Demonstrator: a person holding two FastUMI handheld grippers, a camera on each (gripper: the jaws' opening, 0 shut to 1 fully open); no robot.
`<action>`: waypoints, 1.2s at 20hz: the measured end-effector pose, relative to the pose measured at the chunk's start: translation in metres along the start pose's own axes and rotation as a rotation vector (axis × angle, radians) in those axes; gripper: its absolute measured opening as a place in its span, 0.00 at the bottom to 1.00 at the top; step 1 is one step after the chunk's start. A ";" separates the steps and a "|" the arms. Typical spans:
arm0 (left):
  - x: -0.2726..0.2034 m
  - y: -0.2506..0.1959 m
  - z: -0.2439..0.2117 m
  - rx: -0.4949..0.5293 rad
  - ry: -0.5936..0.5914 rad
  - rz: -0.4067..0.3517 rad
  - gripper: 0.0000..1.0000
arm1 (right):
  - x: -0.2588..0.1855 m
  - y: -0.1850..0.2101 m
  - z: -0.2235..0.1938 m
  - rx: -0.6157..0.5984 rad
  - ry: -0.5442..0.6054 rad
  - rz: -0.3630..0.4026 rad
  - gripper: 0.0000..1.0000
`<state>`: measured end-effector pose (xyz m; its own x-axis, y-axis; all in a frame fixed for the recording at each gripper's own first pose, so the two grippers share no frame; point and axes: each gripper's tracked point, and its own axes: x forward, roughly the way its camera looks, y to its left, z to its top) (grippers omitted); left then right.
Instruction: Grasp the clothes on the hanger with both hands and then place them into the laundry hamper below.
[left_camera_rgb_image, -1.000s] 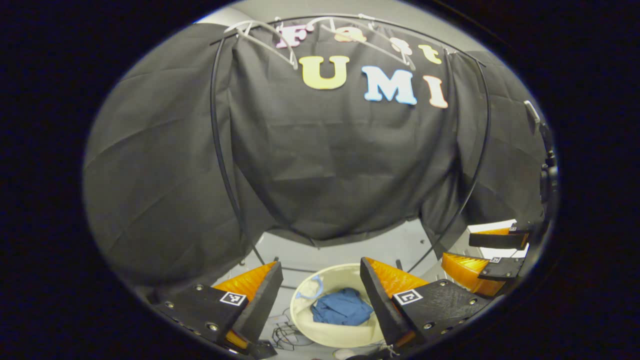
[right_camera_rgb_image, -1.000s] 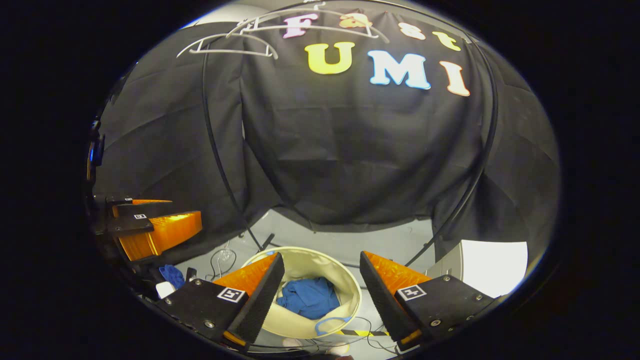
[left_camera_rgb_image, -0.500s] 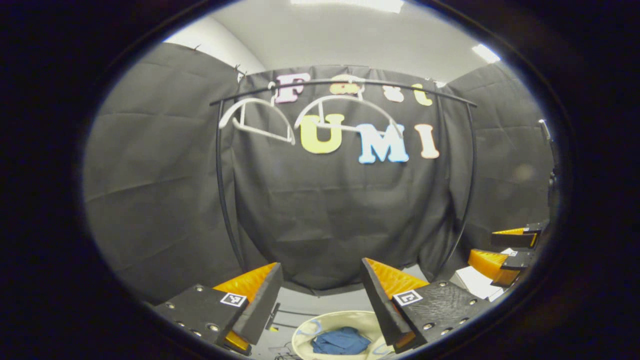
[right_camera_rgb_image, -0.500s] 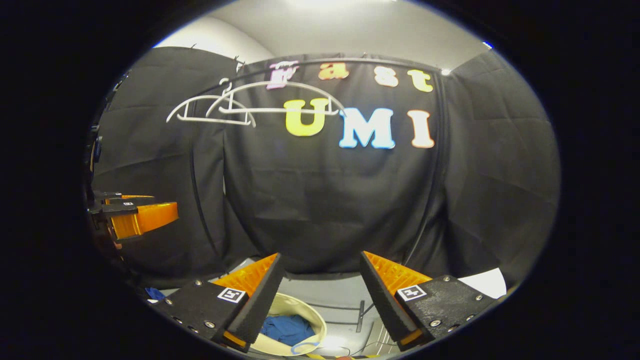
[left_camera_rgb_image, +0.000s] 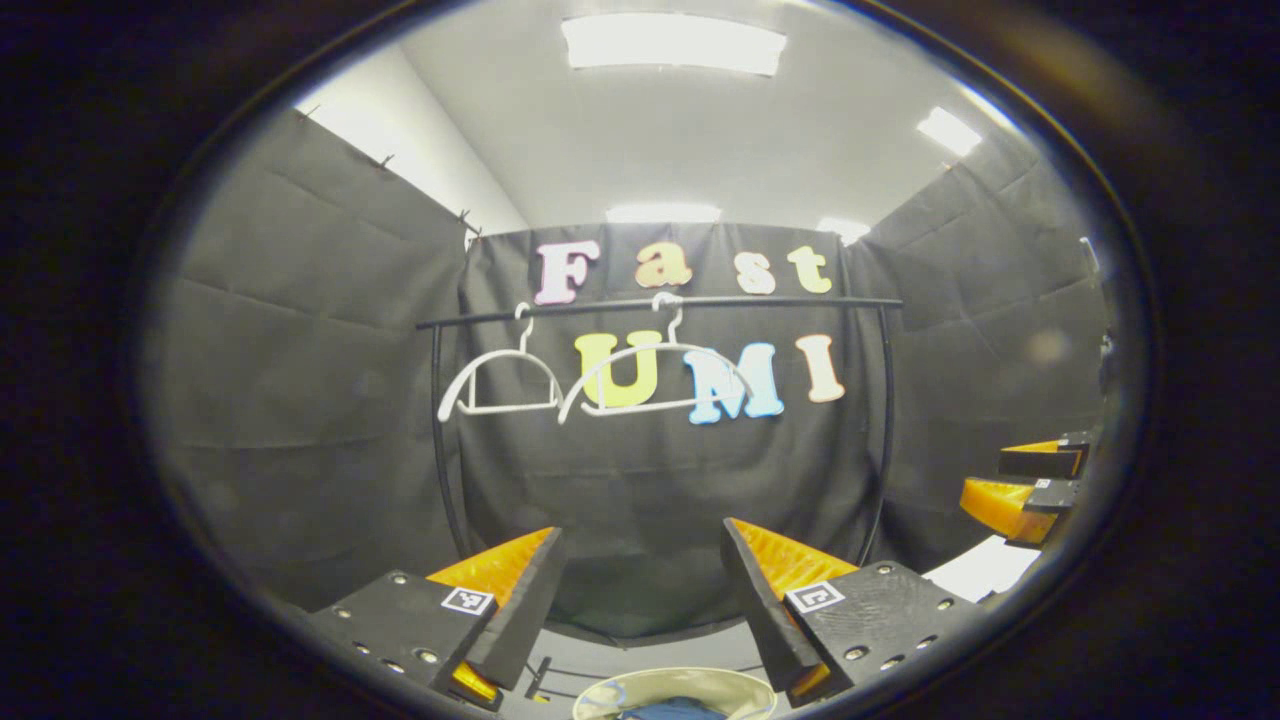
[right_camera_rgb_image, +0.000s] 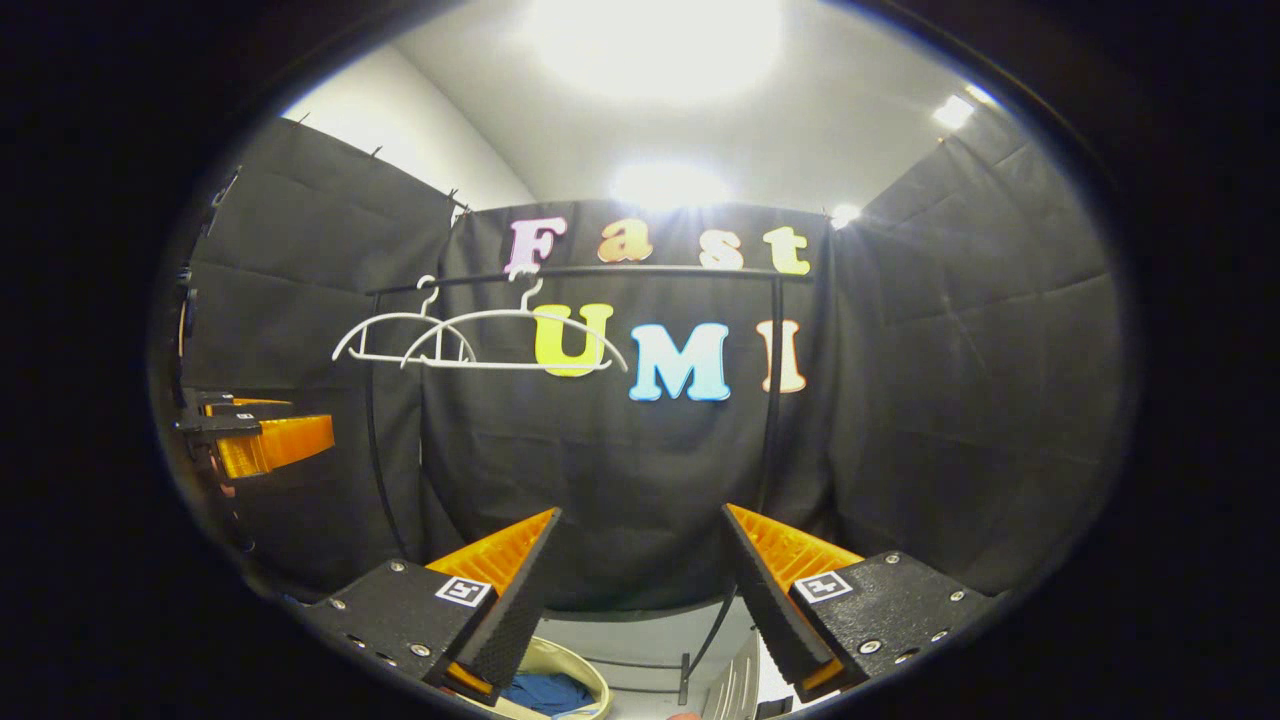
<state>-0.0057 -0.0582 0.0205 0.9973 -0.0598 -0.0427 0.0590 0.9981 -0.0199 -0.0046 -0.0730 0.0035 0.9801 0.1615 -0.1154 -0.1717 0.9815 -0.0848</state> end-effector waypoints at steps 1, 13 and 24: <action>-0.009 0.000 0.007 0.004 -0.016 0.006 0.90 | -0.008 -0.006 0.008 -0.003 -0.017 -0.011 0.92; -0.069 0.009 0.038 0.006 -0.084 0.081 0.90 | -0.074 -0.043 0.043 0.012 -0.125 -0.086 0.94; -0.091 0.012 0.045 0.033 -0.106 0.098 0.90 | -0.088 -0.042 0.045 0.035 -0.129 -0.078 0.92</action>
<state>-0.0937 -0.0402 0.0687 0.9973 0.0388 0.0632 -0.0396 0.9991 0.0117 -0.0795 -0.1235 0.0620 0.9954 0.0943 0.0184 -0.0932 0.9942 -0.0541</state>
